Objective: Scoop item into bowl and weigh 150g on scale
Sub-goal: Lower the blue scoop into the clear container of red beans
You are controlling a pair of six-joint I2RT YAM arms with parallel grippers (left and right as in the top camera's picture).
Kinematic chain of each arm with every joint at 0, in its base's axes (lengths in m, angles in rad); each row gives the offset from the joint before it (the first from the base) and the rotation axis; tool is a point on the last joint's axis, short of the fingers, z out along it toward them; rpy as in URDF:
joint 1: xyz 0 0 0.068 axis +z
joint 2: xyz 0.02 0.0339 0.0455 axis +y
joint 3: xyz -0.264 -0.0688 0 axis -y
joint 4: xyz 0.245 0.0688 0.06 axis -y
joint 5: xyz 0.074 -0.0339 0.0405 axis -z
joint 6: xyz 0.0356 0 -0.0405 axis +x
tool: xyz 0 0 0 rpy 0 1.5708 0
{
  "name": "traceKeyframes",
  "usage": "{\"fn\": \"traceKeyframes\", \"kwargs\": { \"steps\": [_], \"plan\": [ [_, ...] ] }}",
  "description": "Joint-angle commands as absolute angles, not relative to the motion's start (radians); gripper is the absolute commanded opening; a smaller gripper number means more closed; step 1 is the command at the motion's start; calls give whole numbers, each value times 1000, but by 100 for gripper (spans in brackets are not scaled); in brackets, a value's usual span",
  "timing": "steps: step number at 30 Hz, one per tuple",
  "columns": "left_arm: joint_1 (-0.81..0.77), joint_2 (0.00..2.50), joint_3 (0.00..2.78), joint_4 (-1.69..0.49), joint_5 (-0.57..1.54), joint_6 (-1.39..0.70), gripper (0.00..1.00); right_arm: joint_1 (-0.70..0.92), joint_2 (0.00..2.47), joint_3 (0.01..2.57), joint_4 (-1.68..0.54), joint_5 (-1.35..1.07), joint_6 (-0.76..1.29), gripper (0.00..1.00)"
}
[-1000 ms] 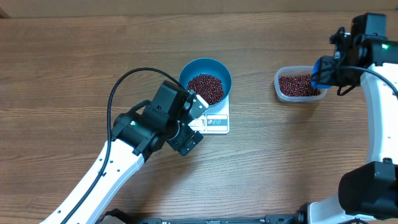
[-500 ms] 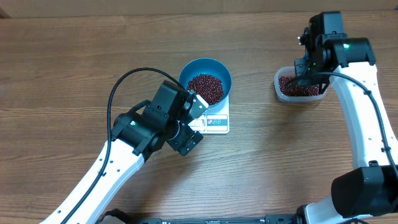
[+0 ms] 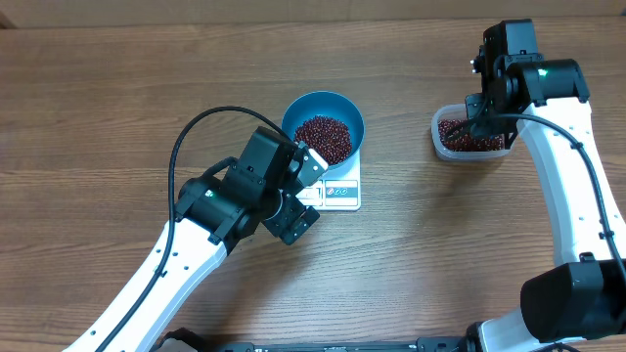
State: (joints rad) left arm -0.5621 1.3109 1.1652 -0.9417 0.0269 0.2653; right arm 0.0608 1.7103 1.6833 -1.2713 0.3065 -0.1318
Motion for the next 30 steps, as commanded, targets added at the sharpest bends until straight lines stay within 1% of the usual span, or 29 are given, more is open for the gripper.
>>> {"fn": "traceKeyframes", "kwargs": {
  "steps": [1,3,5,8,10,17,21,24,30],
  "plan": [
    [-556,1308,1158,-938,42,281,100,64,1712,1716,-1256,316,-87,4],
    [-557,1308,1158,-938,42,281,99,55,1712,1716,-1246,254,-37,4],
    [-557,1308,1158,-938,42,281,100,35,1712,1716,-1235,142,-4,4],
    [-557,1308,1158,-937,42,281,100,-14,1712,1715,-1218,-22,62,4],
    [-557,1308,1158,-938,42,281,99,-52,1712,1709,-1200,-81,111,4],
    [-557,1308,1158,-938,42,281,100,-131,1712,1665,-1187,-103,198,4],
    [-557,1308,1158,-938,42,281,100,-162,1712,1615,-1176,-203,217,4],
    [-557,1308,1158,-938,42,281,99,-173,1712,1570,-1165,-264,233,4],
    [-557,1308,1158,-938,42,281,100,-173,1712,1474,-1100,-286,292,4]
  ]
}}
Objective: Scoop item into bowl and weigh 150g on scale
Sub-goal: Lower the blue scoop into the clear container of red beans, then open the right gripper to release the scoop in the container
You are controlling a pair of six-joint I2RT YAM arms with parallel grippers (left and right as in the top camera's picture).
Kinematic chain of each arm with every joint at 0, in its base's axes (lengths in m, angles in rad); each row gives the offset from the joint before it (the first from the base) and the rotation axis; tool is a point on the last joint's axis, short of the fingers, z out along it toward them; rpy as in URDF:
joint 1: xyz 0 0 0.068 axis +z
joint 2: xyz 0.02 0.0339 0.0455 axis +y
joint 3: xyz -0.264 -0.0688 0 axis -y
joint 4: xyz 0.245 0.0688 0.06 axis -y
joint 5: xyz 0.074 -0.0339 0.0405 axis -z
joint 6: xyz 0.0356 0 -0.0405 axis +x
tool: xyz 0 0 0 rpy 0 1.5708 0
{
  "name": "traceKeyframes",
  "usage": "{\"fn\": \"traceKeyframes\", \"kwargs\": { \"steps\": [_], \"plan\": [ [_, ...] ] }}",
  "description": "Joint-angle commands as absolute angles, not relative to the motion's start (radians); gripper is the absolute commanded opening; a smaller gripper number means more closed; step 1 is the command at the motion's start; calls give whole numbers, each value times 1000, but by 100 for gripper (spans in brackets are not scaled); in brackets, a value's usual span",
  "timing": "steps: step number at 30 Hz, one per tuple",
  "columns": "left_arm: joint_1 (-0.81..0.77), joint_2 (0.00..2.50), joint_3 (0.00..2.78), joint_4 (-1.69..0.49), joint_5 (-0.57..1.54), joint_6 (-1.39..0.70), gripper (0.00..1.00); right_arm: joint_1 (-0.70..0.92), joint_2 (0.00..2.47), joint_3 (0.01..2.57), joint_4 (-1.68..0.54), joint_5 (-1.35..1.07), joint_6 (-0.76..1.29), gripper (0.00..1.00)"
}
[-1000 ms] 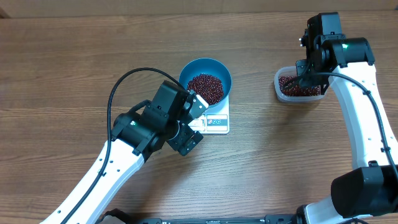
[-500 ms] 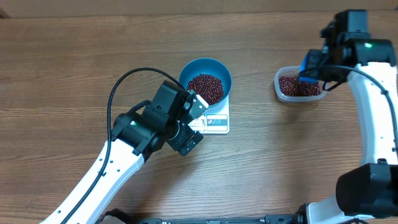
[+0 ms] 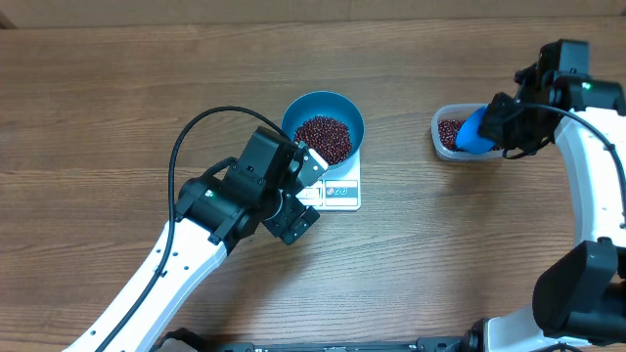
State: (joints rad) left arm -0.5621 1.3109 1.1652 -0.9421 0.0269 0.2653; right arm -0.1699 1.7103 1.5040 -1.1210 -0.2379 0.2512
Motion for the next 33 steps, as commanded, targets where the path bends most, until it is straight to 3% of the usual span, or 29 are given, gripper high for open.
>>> {"fn": "traceKeyframes", "kwargs": {
  "steps": [1,13,17,21,25,33],
  "plan": [
    [-557,1308,1158,-938,42,281,99,-173,1712,1458,-1081,-305,292,4],
    [-557,1308,1158,-938,42,281,100,-173,1712,1420,-997,-316,311,5],
    [-557,1308,1158,-938,42,281,99,-173,1712,1420,-1008,-289,311,17],
    [-557,1308,1158,-938,42,281,100,-173,1712,1420,-1015,-289,311,38],
    [-557,1308,1158,-938,42,281,100,-173,1712,1420,-1020,-289,311,52],
    [-557,1308,1158,-938,42,281,99,-173,1711,1420,-1046,-227,311,60]
  ]
}}
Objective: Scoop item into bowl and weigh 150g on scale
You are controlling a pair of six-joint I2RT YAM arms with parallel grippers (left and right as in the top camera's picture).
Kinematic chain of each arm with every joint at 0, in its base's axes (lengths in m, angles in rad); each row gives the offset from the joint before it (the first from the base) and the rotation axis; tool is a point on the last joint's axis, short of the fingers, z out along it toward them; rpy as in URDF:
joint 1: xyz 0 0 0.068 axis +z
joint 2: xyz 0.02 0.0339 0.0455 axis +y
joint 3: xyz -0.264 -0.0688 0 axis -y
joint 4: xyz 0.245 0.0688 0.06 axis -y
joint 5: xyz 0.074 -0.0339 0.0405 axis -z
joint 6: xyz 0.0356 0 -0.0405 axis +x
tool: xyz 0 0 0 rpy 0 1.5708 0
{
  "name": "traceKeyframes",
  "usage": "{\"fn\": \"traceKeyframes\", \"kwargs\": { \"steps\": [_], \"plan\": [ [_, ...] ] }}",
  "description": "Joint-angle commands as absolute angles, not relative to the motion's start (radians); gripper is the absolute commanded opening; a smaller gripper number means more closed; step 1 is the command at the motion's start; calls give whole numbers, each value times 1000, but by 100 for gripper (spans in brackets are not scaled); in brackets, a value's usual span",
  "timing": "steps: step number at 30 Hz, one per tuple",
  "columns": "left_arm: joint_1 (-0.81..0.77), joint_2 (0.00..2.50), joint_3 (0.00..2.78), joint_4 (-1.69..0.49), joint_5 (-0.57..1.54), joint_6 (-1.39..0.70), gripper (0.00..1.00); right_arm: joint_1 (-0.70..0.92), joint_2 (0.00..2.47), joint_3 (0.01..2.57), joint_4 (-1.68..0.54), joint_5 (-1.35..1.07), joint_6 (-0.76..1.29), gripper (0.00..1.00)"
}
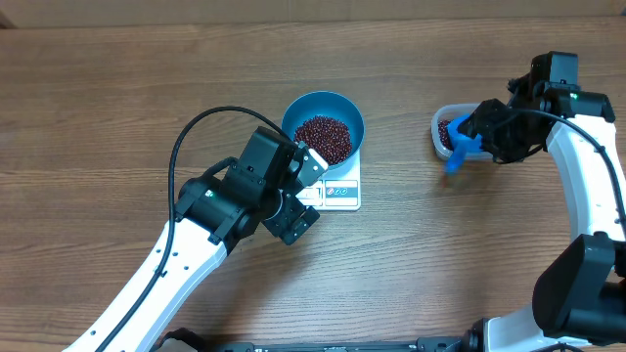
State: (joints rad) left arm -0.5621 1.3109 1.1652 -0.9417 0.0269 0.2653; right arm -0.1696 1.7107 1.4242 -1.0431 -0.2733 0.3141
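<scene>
A blue bowl (324, 108) holding red beans (324, 137) stands on the white scale (340, 194). My left gripper (309, 166) rests against the bowl's near-left side, above the scale. Its fingers are hidden under the wrist. At the right, a clear tub (437, 137) holds more red beans (446, 128). My right gripper (469, 130) is over the tub, shut on a blue scoop (455, 154). The scoop hangs tilted over the tub's near-left rim, with its lower end above the table.
A black cable (191, 132) loops up from the left arm. The right arm (587, 186) runs along the table's right edge. The brown wooden table (147, 78) lies between the scale and the tub.
The right gripper has shifted a little left. The blue scoop lay across the tub's beans; now it is tilted at the tub's near-left rim. The left arm, bowl and scale have not moved.
First the right wrist stood straight over the tub, with no scoop showing. Then the arm had swung out to the right and the blue scoop lay in the tub. Now the scoop hangs at the tub's rim. The left gripper stayed by the bowl throughout.
</scene>
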Motion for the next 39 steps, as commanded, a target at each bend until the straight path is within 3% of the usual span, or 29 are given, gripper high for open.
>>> {"fn": "traceKeyframes", "kwargs": {
  "steps": [1,12,21,24,25,26,39],
  "plan": [
    [-557,1308,1158,-938,42,281,100,-173,1711,1420,-1050,-216,311,61],
    [-557,1308,1158,-938,42,281,99,-177,1707,1426,-1022,-195,311,63],
    [-557,1308,1158,-937,42,281,99,-177,1694,1579,-1036,-92,315,68],
    [-557,1308,1158,-938,42,281,100,-177,1688,1648,-1081,-15,315,84],
    [-557,1308,1158,-938,42,281,100,-177,1687,1671,-1103,13,315,97],
    [-557,1308,1158,-938,42,281,100,-177,1687,1690,-1122,37,315,100],
    [-557,1308,1158,-938,42,281,99,-177,1687,1755,-1222,73,314,100]
  ]
}}
